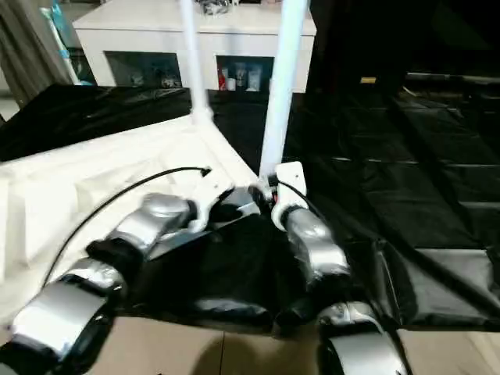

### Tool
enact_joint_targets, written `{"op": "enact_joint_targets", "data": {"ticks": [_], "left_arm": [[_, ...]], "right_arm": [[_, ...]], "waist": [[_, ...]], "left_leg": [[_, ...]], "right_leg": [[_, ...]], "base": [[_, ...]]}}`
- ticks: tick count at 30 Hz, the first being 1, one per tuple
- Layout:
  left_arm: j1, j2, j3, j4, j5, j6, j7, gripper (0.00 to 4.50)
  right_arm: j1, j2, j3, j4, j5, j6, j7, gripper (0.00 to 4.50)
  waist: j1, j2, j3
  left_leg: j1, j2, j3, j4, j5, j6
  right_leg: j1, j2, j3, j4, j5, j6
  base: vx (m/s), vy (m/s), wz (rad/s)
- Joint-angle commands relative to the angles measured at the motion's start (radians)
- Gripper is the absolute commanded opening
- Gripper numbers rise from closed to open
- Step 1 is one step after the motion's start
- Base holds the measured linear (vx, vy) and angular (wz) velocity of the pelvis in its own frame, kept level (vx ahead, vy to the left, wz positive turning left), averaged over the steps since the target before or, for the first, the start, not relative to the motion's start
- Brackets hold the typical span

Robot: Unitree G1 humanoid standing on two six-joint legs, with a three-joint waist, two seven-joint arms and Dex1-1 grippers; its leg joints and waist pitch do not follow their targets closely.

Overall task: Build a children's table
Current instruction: Rotate leg to tighten

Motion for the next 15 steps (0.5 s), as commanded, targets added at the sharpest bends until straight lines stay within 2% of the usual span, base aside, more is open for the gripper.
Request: {"op": "enact_joint_targets", "data": {"ticks": [1, 3, 6, 7, 12, 13, 15], "left_arm": [[0.003, 0.000, 0.018, 0.053, 0.007, 0.023, 0.077, 0.00], [-0.001, -0.001, 0.018, 0.062, 0.011, 0.023, 0.083, 0.00], [-0.008, 0.000, 0.018, 0.083, 0.011, 0.013, 0.087, 0.00], [-0.010, 0.001, 0.018, 0.092, 0.013, 0.009, 0.085, 0.00], [-0.003, 0.014, 0.004, 0.090, 0.024, -0.030, 0.046, 0.00], [-0.001, 0.017, 0.002, 0.088, 0.025, -0.030, 0.037, 0.00], [0.010, 0.035, -0.012, 0.078, 0.030, -0.049, -0.011, 0.00]], "right_arm": [[0.018, 0.023, 0.031, 0.043, -0.023, 0.043, 0.010, 2.67], [0.022, 0.026, 0.039, 0.039, -0.030, 0.044, 0.018, 2.67], [0.017, 0.033, 0.029, 0.051, -0.023, 0.036, 0.001, 2.67], [0.014, 0.034, 0.024, 0.056, -0.019, 0.030, -0.004, 3.23], [0.009, 0.025, 0.017, 0.048, -0.016, 0.015, 0.027, 3.64], [0.007, 0.020, 0.013, 0.047, -0.017, 0.016, 0.028, 3.71], [0.004, -0.003, 0.011, 0.040, -0.018, 0.006, 0.060, 3.81]], "waist": [[0.003, -0.007, -0.053], [0.004, -0.008, -0.053], [0.004, -0.008, -0.051], [0.004, -0.008, -0.051], [-0.001, -0.010, -0.049], [-0.002, -0.010, -0.048], [0.000, -0.013, -0.048]], "left_leg": [[0.012, 0.011, -0.014, -0.075, -0.344, 0.015], [0.010, 0.011, -0.013, -0.075, -0.339, 0.018], [0.013, 0.010, -0.014, -0.076, -0.356, 0.017], [0.013, 0.010, -0.014, -0.076, -0.360, 0.016], [0.010, 0.010, -0.018, -0.080, -0.389, 0.015], [0.014, 0.011, -0.017, -0.079, -0.397, 0.015], [0.012, 0.011, -0.018, -0.080, -0.390, 0.017]], "right_leg": [[0.032, -0.037, 0.018, -0.082, -0.367, -0.168], [0.034, -0.037, 0.018, -0.080, -0.348, -0.174], [0.033, -0.039, 0.018, -0.084, -0.383, -0.167], [0.032, -0.039, 0.018, -0.085, -0.391, -0.166], [0.030, -0.040, 0.015, -0.092, -0.457, -0.140], [0.026, -0.039, 0.016, -0.094, -0.463, -0.138], [0.028, -0.041, 0.016, -0.095, -0.464, -0.138]], "base": [[0.000, 0.000, 0.00], [0.000, 0.000, 0.00], [0.000, 0.000, 0.00], [0.000, 0.000, 0.00], [0.000, 0.000, 0.00], [0.000, 0.000, 0.00], [0.000, 0.000, 0.00]]}}
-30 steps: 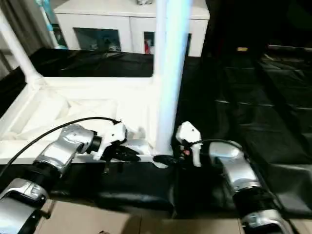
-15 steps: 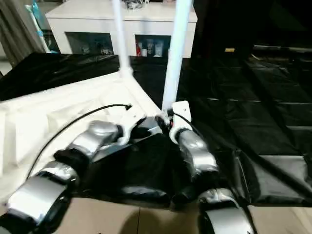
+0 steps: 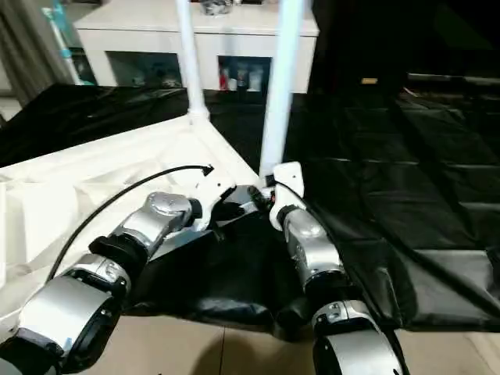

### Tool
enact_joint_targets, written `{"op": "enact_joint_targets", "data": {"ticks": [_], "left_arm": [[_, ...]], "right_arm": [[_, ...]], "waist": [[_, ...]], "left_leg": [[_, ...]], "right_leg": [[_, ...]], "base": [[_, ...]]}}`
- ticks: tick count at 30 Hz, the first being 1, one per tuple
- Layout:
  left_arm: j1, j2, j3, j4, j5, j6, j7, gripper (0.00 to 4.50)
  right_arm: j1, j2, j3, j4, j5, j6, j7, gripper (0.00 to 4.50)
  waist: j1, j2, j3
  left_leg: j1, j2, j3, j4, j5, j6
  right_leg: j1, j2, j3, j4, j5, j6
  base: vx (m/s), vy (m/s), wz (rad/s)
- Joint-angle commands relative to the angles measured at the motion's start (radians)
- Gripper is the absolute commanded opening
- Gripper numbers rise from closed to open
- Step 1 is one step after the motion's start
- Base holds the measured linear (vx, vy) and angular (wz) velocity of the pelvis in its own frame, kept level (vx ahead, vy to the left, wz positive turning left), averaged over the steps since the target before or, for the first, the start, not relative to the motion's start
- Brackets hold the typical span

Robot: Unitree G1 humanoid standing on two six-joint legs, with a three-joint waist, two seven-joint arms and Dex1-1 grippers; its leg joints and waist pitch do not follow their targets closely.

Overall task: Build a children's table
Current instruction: Rotate leg to tighten

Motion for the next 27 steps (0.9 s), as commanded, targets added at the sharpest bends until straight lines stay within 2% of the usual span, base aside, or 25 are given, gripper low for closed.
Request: {"op": "enact_joint_targets", "data": {"ticks": [1, 3, 4, 5, 7, 9, 11, 12, 13, 15, 17, 18, 19, 20, 21, 23, 24, 26, 27], "left_arm": [[0.030, 0.029, -0.014, 0.024, 0.020, -0.003, -0.025, 0.00], [0.040, 0.042, -0.027, 0.012, 0.025, -0.033, -0.063, 0.00], [0.047, 0.052, -0.034, 0.005, 0.028, -0.044, -0.086, 0.00], [0.064, 0.075, -0.050, -0.016, 0.032, -0.083, -0.146, 0.00], [0.072, 0.084, -0.055, -0.024, 0.031, -0.097, -0.176, 0.00], [0.096, 0.107, -0.068, -0.057, 0.021, -0.133, -0.266, 0.00], [0.106, 0.115, -0.073, -0.072, 0.015, -0.145, -0.304, 0.00], [0.121, 0.126, -0.079, -0.100, 0.006, -0.167, -0.343, 0.00], [0.127, 0.131, -0.081, -0.113, 0.002, -0.173, -0.358, 0.00], [0.149, 0.147, -0.087, -0.169, -0.020, -0.179, -0.419, 0.00], [0.149, 0.147, -0.087, -0.169, -0.020, -0.179, -0.419, 0.00], [0.182, 0.169, -0.094, -0.251, -0.059, -0.160, -0.501, 0.00], [0.182, 0.169, -0.094, -0.251, -0.059, -0.160, -0.501, 0.00], [0.200, 0.182, -0.101, -0.292, -0.077, -0.146, -0.546, 0.00], [0.200, 0.182, -0.101, -0.292, -0.077, -0.146, -0.546, 0.00], [0.224, 0.201, -0.109, -0.341, -0.090, -0.139, -0.601, 0.00], [0.237, 0.209, -0.112, -0.366, -0.096, -0.133, -0.627, 0.00], [0.248, 0.215, -0.115, -0.388, -0.103, -0.123, -0.649, 0.00], [0.257, 0.219, -0.115, -0.410, -0.108, -0.112, -0.666, 0.00]], "right_arm": [[0.010, -0.012, 0.011, 0.009, 0.000, 0.011, 0.047, 4.02], [0.011, -0.031, 0.021, 0.004, -0.003, -0.004, 0.085, 4.11], [0.014, -0.051, 0.035, 0.000, -0.013, -0.029, 0.118, 4.11], [0.023, -0.093, 0.058, -0.011, -0.030, -0.087, 0.184, 4.11], [0.028, -0.111, 0.066, -0.018, -0.033, -0.115, 0.220, 4.11], [0.058, -0.159, 0.086, -0.073, -0.007, -0.155, 0.370, 4.11], [0.074, -0.177, 0.096, -0.101, 0.007, -0.169, 0.436, 4.11], [0.093, -0.206, 0.116, -0.127, 0.005, -0.194, 0.494, 4.11], [0.100, -0.217, 0.123, -0.136, 0.001, -0.206, 0.514, 4.11], [0.123, -0.255, 0.142, -0.170, 0.011, -0.218, 0.598, 4.11], [0.123, -0.255, 0.142, -0.170, 0.011, -0.218, 0.598, 4.11], [0.157, -0.295, 0.157, -0.232, 0.059, -0.188, 0.725, 4.11], [0.157, -0.295, 0.157, -0.232, 0.059, -0.188, 0.725, 4.11], [0.173, -0.316, 0.168, -0.260, 0.081, -0.172, 0.786, 4.11], [0.173, -0.316, 0.168, -0.260, 0.081, -0.172, 0.786, 4.11], [0.187, -0.341, 0.184, -0.274, 0.080, -0.173, 0.840, 4.11], [0.189, -0.345, 0.187, -0.267, 0.073, -0.179, 0.851, 4.11], [0.190, -0.344, 0.187, -0.263, 0.072, -0.177, 0.860, 4.11], [0.192, -0.344, 0.186, -0.263, 0.075, -0.174, 0.871, 3.96]], "waist": [[0.002, -0.010, -0.049], [0.002, -0.008, -0.050], [0.001, -0.010, -0.050], [0.004, -0.010, -0.053], [0.006, -0.013, -0.052], [0.011, -0.009, -0.054], [0.018, -0.009, -0.057], [0.021, -0.010, -0.059], [0.023, -0.007, -0.060], [0.025, -0.007, -0.064], [0.026, -0.006, -0.063], [0.028, -0.008, -0.064], [0.031, -0.009, -0.065], [0.035, -0.006, -0.065], [0.039, -0.008, -0.063], [0.043, -0.007, -0.061], [0.044, -0.010, -0.059], [0.043, -0.008, -0.058], [0.042, -0.008, -0.056]], "left_leg": [[0.008, 0.010, -0.017, -0.079, -0.383, 0.019], [0.010, 0.012, -0.016, -0.078, -0.373, 0.021], [0.008, 0.012, -0.016, -0.077, -0.371, 0.023], [0.008, 0.013, -0.012, -0.074, -0.348, 0.032], [0.006, 0.014, -0.011, -0.073, -0.340, 0.040], [0.006, 0.015, -0.008, -0.070, -0.311, 0.054], [0.005, 0.020, -0.006, -0.068, -0.282, 0.068], [-0.001, 0.020, -0.008, -0.066, -0.252, 0.076], [0.000, 0.023, -0.006, -0.063, -0.230, 0.084], [-0.001, 0.024, -0.006, -0.060, -0.204, 0.097], [-0.002, 0.023, -0.004, -0.057, -0.190, 0.109], [0.001, 0.023, -0.004, -0.057, -0.197, 0.111], [0.001, 0.025, -0.004, -0.056, -0.199, 0.117], [0.002, 0.027, -0.003, -0.055, -0.192, 0.127], [0.002, 0.027, -0.001, -0.055, -0.190, 0.131], [0.005, 0.027, 0.000, -0.056, -0.210, 0.121], [0.004, 0.029, -0.002, -0.060, -0.226, 0.108], [0.006, 0.030, -0.002, -0.063, -0.249, 0.091], [0.007, 0.028, -0.001, -0.064, -0.257, 0.083]], "right_leg": [[0.032, -0.041, 0.017, -0.091, -0.454, -0.139], [0.030, -0.042, 0.018, -0.090, -0.431, -0.150], [0.031, -0.041, 0.018, -0.089, -0.422, -0.155], [0.032, -0.042, 0.020, -0.085, -0.380, -0.169], [0.034, -0.043, 0.020, -0.084, -0.358, -0.179], [0.038, -0.042, 0.021, -0.076, -0.312, -0.201], [0.042, -0.042, 0.020, -0.069, -0.253, -0.216], [0.049, -0.040, 0.018, -0.061, -0.207, -0.229], [0.047, -0.040, 0.018, -0.055, -0.157, -0.241], [0.053, -0.039, 0.016, -0.045, -0.088, -0.268], [0.050, -0.037, 0.017, -0.042, -0.058, -0.282], [0.052, -0.038, 0.016, -0.041, -0.059, -0.287], [0.056, -0.039, 0.017, -0.039, -0.050, -0.289], [0.053, -0.038, 0.018, -0.037, -0.039, -0.293], [0.050, -0.037, 0.019, -0.039, -0.044, -0.292], [0.047, -0.039, 0.020, -0.043, -0.084, -0.288], [0.048, -0.041, 0.019, -0.045, -0.120, -0.282], [0.045, -0.041, 0.021, -0.049, -0.171, -0.267], [0.043, -0.039, 0.021, -0.052, -0.194, -0.258]], "base": [[0.000, 0.000, 0.00], [0.000, 0.000, 0.00], [0.000, 0.000, 0.00], [0.000, 0.000, 0.00], [0.000, 0.000, 0.00], [0.000, 0.000, 0.00], [0.000, 0.000, 0.00], [0.000, 0.000, 0.00], [0.000, 0.000, 0.00], [0.000, 0.000, 0.00], [0.000, 0.000, 0.00], [0.000, 0.000, 0.00], [0.000, 0.000, 0.00], [0.000, 0.000, 0.00], [0.000, 0.000, 0.00], [0.000, 0.000, 0.00], [0.000, 0.000, 0.00], [0.000, 0.000, 0.00], [0.000, 0.000, 0.00]]}}
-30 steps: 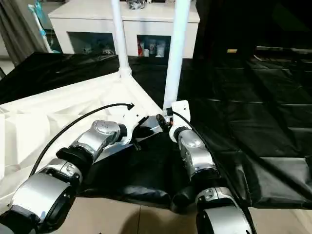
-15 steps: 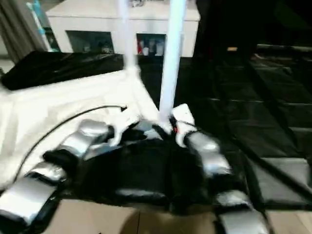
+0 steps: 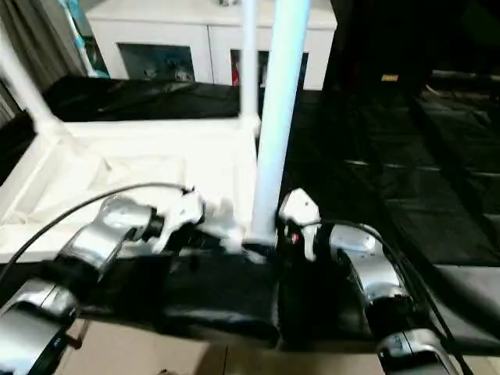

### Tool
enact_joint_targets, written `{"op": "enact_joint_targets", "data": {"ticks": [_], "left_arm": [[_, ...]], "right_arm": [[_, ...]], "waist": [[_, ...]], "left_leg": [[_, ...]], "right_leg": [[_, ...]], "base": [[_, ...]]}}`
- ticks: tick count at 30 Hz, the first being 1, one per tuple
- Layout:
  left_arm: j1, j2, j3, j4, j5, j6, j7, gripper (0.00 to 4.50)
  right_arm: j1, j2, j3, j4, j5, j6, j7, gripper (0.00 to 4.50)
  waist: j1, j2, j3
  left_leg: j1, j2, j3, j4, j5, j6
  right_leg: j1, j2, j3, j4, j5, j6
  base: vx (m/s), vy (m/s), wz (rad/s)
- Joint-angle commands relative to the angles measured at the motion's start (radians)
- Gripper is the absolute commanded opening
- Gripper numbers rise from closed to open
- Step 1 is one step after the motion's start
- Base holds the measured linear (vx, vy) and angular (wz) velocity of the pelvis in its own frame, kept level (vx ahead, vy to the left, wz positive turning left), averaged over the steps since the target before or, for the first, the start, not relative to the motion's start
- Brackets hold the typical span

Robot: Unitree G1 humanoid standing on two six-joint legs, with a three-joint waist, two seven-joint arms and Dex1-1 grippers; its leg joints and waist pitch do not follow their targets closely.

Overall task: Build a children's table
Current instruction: Rotate leg to tighten

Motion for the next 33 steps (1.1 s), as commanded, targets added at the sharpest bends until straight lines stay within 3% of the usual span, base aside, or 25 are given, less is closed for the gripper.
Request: {"op": "enact_joint_targets", "data": {"ticks": [1, 9, 15, 25, 28, 29, 30, 33], "left_arm": [[0.027, -0.009, -0.017, -0.029, -0.046, 0.010, -0.074, 0.00], [0.031, 0.006, -0.017, -0.042, -0.037, 0.026, -0.066, 0.00], [0.038, 0.013, -0.017, -0.060, -0.033, 0.039, -0.067, 0.00], [0.044, 0.021, -0.017, -0.076, -0.030, 0.059, -0.065, 0.00], [0.016, 0.006, -0.007, -0.014, 0.030, 0.049, 0.079, 0.00], [-0.003, -0.004, 0.000, 0.027, 0.055, 0.059, 0.155, 0.00], [-0.014, -0.013, 0.007, 0.048, 0.060, 0.067, 0.189, 0.00], [-0.051, -0.059, 0.044, 0.116, 0.049, 0.112, 0.295, 0.00]], "right_arm": [[0.004, -0.012, -0.007, -0.008, 0.002, 0.003, 0.013, 3.96], [0.015, -0.030, 0.005, -0.026, 0.013, 0.030, 0.052, 3.24], [0.015, -0.028, 0.003, -0.020, 0.010, 0.031, 0.056, 2.81], [0.015, -0.021, 0.002, -0.016, 0.012, 0.043, 0.055, 2.72], [-0.032, 0.028, -0.031, 0.074, -0.046, 0.039, -0.151, 2.72], [-0.057, 0.055, -0.047, 0.119, -0.067, 0.060, -0.256, 2.71], [-0.067, 0.069, -0.055, 0.137, -0.072, 0.072, -0.301, 2.71], [-0.088, 0.127, -0.085, 0.174, -0.068, 0.110, -0.437, 2.70]], "waist": [[0.000, -0.012, -0.056], [0.001, -0.012, -0.062], [0.000, -0.012, -0.062], [0.001, -0.012, -0.065], [-0.002, -0.007, -0.065], [-0.010, -0.010, -0.060], [-0.016, -0.009, -0.056], [-0.029, -0.015, -0.056]], "left_leg": [[0.011, 0.026, -0.006, -0.063, -0.262, 0.075], [0.008, 0.022, -0.006, -0.057, -0.207, 0.088], [0.009, 0.022, -0.006, -0.056, -0.214, 0.086], [0.008, 0.021, -0.005, -0.052, -0.188, 0.099], [0.009, 0.021, -0.007, -0.052, -0.192, 0.088], [0.006, 0.016, -0.008, -0.056, -0.217, 0.069], [0.012, 0.014, -0.009, -0.059, -0.255, 0.040], [0.011, 0.012, -0.011, -0.062, -0.290, 0.017]], "right_leg": [[0.047, -0.040, 0.023, -0.056, -0.204, -0.246], [0.050, -0.036, 0.022, -0.046, -0.119, -0.254], [0.051, -0.037, 0.021, -0.047, -0.133, -0.255], [0.052, -0.036, 0.020, -0.041, -0.090, -0.267], [0.048, -0.037, 0.021, -0.042, -0.099, -0.265], [0.049, -0.036, 0.020, -0.048, -0.149, -0.253], [0.045, -0.036, 0.021, -0.054, -0.221, -0.237], [0.046, -0.038, 0.023, -0.062, -0.294, -0.208]], "base": [[0.000, 0.000, 0.00], [0.000, 0.000, 0.00], [0.000, 0.000, 0.00], [0.000, 0.000, 0.00], [0.000, 0.000, 0.00], [0.000, 0.000, 0.00], [0.000, 0.000, 0.00], [0.000, 0.000, 0.00]]}}
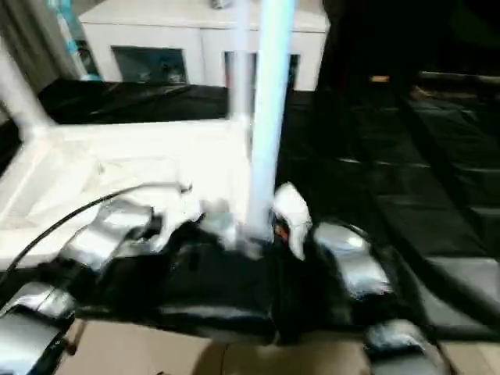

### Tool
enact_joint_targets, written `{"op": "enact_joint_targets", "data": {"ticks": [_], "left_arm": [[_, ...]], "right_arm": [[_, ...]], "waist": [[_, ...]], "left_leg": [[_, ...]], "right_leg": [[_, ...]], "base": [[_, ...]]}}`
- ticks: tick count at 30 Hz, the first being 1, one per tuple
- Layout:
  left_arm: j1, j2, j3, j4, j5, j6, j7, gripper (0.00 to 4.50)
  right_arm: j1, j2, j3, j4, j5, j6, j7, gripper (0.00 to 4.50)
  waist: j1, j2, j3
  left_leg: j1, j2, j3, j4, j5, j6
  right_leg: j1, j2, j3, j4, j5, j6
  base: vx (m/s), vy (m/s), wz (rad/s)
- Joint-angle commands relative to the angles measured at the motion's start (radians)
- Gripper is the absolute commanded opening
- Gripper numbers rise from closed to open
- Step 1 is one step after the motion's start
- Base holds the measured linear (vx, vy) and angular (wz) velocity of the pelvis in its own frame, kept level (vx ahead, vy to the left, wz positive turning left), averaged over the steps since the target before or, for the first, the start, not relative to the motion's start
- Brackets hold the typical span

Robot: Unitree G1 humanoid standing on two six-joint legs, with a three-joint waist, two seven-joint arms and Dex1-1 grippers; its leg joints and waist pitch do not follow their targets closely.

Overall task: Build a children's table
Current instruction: Rotate leg to tighten

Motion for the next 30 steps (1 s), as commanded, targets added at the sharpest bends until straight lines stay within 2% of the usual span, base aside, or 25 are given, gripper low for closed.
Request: {"op": "enact_joint_targets", "data": {"ticks": [1, 2, 4, 6, 7, 10, 11, 17, 22, 24, 25, 28, 29, 30], "left_arm": [[-0.022, -0.032, 0.028, 0.083, 0.004, 0.054, 0.115, 0.00], [-0.029, -0.041, 0.032, 0.096, 0.005, 0.060, 0.138, 0.00], [-0.072, -0.093, 0.066, 0.166, -0.004, 0.093, 0.272, 0.00], [-0.085, -0.111, 0.078, 0.187, -0.012, 0.102, 0.311, 0.00], [-0.114, -0.149, 0.100, 0.239, -0.020, 0.107, 0.407, 0.00], [-0.143, -0.188, 0.111, 0.297, -0.012, 0.093, 0.495, 0.00], [-0.149, -0.199, 0.110, 0.310, -0.008, 0.092, 0.507, 0.00], [-0.176, -0.213, 0.095, 0.355, 0.005, 0.066, 0.493, 0.00], [-0.176, -0.203, 0.085, 0.371, 0.012, 0.047, 0.471, 0.00], [-0.176, -0.199, 0.084, 0.378, 0.014, 0.039, 0.462, 0.00], [-0.177, -0.198, 0.083, 0.379, 0.015, 0.037, 0.459, 0.00], [-0.177, -0.193, 0.077, 0.381, 0.019, 0.024, 0.435, 0.00], [-0.176, -0.191, 0.075, 0.382, 0.021, 0.020, 0.428, 0.00], [-0.175, -0.187, 0.069, 0.382, 0.025, 0.011, 0.414, 0.00]], "right_arm": [[-0.015, 0.035, -0.052, 0.059, -0.022, 0.062, -0.164, 2.70], [-0.017, 0.047, -0.056, 0.064, -0.019, 0.069, -0.183, 2.70], [-0.034, 0.106, -0.079, 0.096, -0.009, 0.107, -0.296, 2.70], [-0.043, 0.126, -0.089, 0.112, -0.007, 0.119, -0.344, 2.70], [-0.072, 0.165, -0.114, 0.166, -0.003, 0.126, -0.458, 2.70], [-0.111, 0.204, -0.151, 0.235, -0.010, 0.102, -0.626, 2.69], [-0.118, 0.211, -0.153, 0.246, -0.021, 0.091, -0.654, 2.69], [-0.135, 0.225, -0.162, 0.271, -0.048, 0.088, -0.682, 2.69], [-0.140, 0.230, -0.168, 0.283, -0.027, 0.043, -0.644, 2.69], [-0.137, 0.230, -0.165, 0.274, -0.027, 0.016, -0.622, 3.39], [-0.136, 0.229, -0.163, 0.270, -0.029, 0.005, -0.615, 3.39], [-0.135, 0.221, -0.158, 0.253, -0.032, -0.008, -0.585, 3.60], [-0.136, 0.210, -0.150, 0.247, -0.038, -0.020, -0.562, 3.72], [-0.138, 0.195, -0.142, 0.244, -0.045, -0.038, -0.542, 3.85]], "waist": [[0.002, -0.009, -0.059], [0.000, -0.013, -0.058], [0.001, -0.012, -0.058], [0.002, -0.011, -0.057], [0.003, -0.011, -0.057], [0.002, -0.011, -0.057], [0.003, -0.006, -0.055], [0.005, -0.006, -0.059], [0.004, -0.008, -0.056], [0.004, -0.009, -0.056], [0.005, -0.010, -0.056], [-0.002, -0.011, -0.055], [-0.003, -0.011, -0.055], [-0.003, -0.012, -0.055]], "left_leg": [[0.010, 0.012, -0.011, -0.070, -0.288, 0.018], [0.011, 0.011, -0.009, -0.068, -0.285, 0.019], [0.014, 0.010, -0.009, -0.068, -0.283, 0.021], [0.012, 0.009, -0.010, -0.069, -0.286, 0.020], [0.011, 0.009, -0.010, -0.069, -0.289, 0.021], [0.016, 0.006, -0.012, -0.071, -0.309, 0.010], [0.016, 0.008, -0.012, -0.072, -0.311, 0.010], [0.011, 0.008, -0.013, -0.074, -0.307, 0.026], [0.012, 0.008, -0.012, -0.075, -0.329, 0.031], [0.012, 0.009, -0.013, -0.076, -0.326, 0.033], [0.012, 0.009, -0.013, -0.076, -0.325, 0.033], [0.002, 0.008, -0.017, -0.080, -0.320, 0.036], [0.002, 0.009, -0.017, -0.079, -0.319, 0.035], [0.008, 0.010, -0.015, -0.078, -0.328, 0.037]], "right_leg": [[0.044, -0.038, 0.021, -0.069, -0.297, -0.204], [0.042, -0.035, 0.021, -0.071, -0.293, -0.202], [0.040, -0.036, 0.022, -0.072, -0.297, -0.203], [0.040, -0.036, 0.021, -0.076, -0.320, -0.194], [0.040, -0.037, 0.021, -0.076, -0.323, -0.187], [0.037, -0.038, 0.019, -0.084, -0.369, -0.176], [0.034, -0.038, 0.020, -0.086, -0.360, -0.175], [0.041, -0.038, 0.018, -0.081, -0.300, -0.179], [0.039, -0.040, 0.018, -0.087, -0.338, -0.175], [0.039, -0.040, 0.018, -0.087, -0.342, -0.172], [0.039, -0.041, 0.018, -0.086, -0.342, -0.172], [0.046, -0.042, 0.015, -0.085, -0.359, -0.160], [0.045, -0.042, 0.015, -0.086, -0.362, -0.159], [0.040, -0.041, 0.016, -0.089, -0.367, -0.162]], "base": [[0.000, 0.000, 0.00], [0.000, 0.000, 0.00], [0.000, 0.000, 0.00], [0.000, 0.000, 0.00], [0.000, 0.000, 0.00], [0.000, 0.000, 0.00], [0.000, 0.000, 0.00], [0.000, 0.000, 0.00], [0.000, 0.000, 0.00], [0.000, 0.000, 0.00], [0.000, 0.000, 0.00], [0.000, 0.000, 0.00], [0.000, 0.000, 0.00], [0.000, 0.000, 0.00]]}}
